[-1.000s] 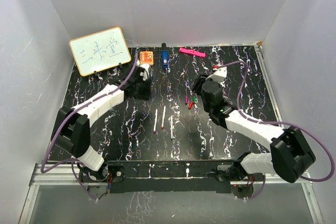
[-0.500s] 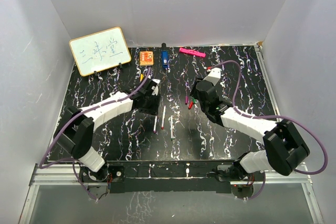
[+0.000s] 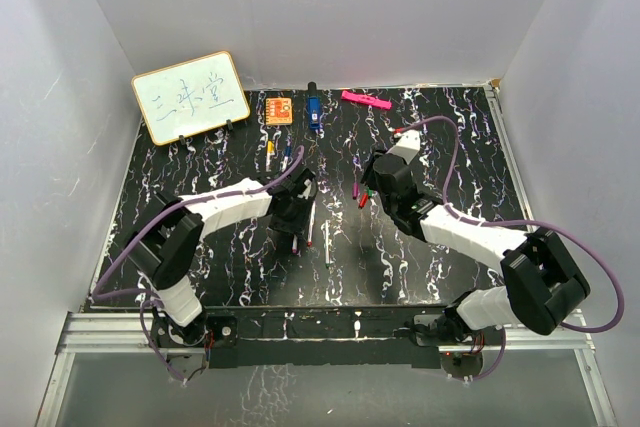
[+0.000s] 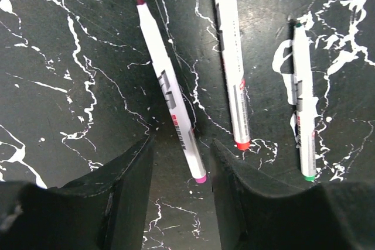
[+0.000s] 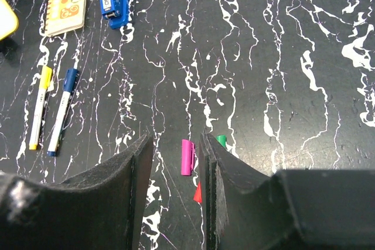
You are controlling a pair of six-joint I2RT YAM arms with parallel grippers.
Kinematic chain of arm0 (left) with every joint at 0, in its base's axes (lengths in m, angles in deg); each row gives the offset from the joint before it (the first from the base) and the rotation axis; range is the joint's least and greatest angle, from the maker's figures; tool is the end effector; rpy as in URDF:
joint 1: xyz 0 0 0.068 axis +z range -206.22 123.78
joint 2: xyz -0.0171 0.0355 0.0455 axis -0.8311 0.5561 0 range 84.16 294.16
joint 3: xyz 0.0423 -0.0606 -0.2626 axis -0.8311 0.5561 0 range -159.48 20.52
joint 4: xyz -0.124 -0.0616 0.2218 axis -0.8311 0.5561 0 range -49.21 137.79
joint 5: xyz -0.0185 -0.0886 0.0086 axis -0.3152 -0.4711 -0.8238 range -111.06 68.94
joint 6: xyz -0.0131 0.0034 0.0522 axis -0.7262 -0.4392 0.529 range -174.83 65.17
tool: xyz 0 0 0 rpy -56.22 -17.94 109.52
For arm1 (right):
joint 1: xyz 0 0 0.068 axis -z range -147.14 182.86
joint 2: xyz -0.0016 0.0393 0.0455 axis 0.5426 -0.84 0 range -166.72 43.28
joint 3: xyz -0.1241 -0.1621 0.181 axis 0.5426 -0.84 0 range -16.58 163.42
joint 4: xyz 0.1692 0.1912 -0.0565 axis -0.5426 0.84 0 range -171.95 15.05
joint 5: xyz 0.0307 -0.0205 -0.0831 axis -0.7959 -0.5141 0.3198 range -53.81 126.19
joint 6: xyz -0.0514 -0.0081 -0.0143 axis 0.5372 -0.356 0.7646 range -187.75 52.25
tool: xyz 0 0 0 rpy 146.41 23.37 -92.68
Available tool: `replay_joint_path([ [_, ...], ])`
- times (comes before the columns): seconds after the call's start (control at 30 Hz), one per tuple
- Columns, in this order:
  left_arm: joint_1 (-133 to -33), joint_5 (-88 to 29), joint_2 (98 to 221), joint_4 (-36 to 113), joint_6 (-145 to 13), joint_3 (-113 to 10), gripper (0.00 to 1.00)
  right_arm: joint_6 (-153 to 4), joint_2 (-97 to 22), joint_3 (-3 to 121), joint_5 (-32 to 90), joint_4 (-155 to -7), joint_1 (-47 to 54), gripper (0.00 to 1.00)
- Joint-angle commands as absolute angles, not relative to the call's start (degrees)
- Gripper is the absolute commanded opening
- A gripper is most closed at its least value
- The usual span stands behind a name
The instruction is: Insert the pens into the pen caps
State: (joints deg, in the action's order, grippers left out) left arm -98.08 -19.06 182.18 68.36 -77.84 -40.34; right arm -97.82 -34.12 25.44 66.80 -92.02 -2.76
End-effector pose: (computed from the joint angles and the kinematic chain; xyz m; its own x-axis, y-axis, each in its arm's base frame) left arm 0.2504 -0.2228 0.1756 -0.8762 0.2607 -0.4052 0.3405 0.9301 -0.1378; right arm 0.2476 0.1551 0.2334 -0.3646 0.2695 -0.8913 0.0642 0.9622 0.2646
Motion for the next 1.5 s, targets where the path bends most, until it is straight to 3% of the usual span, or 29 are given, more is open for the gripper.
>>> replay_joint_path([
  [0.0, -98.3, -16.7, 182.5, 71.5, -78.3, -41.6, 0.41, -98.9, -33.6, 24.9, 66.3, -94.7, -2.9, 0.34],
  [0.6, -98.2, -12.7, 191.5, 73.5, -75.7, -44.7, 0.39, -99.1, -33.4, 24.7, 66.1, -94.7, -2.8, 0.34],
  [0.67, -98.1, -12.2, 192.5, 74.2, -75.0, -45.2, 0.36, -99.1, -33.5, 24.7, 66.0, -94.7, -2.9, 0.33],
  [0.97, -96.1, -14.0, 195.0, 75.9, -72.1, -44.3, 0.00, -99.2, -33.3, 24.7, 66.0, -94.7, -2.8, 0.33],
  [1.47, -93.9, -14.5, 188.5, 77.2, -68.6, -44.5, 0.00, -96.7, -43.1, 31.3, 63.5, -88.9, -2.9, 0.31],
])
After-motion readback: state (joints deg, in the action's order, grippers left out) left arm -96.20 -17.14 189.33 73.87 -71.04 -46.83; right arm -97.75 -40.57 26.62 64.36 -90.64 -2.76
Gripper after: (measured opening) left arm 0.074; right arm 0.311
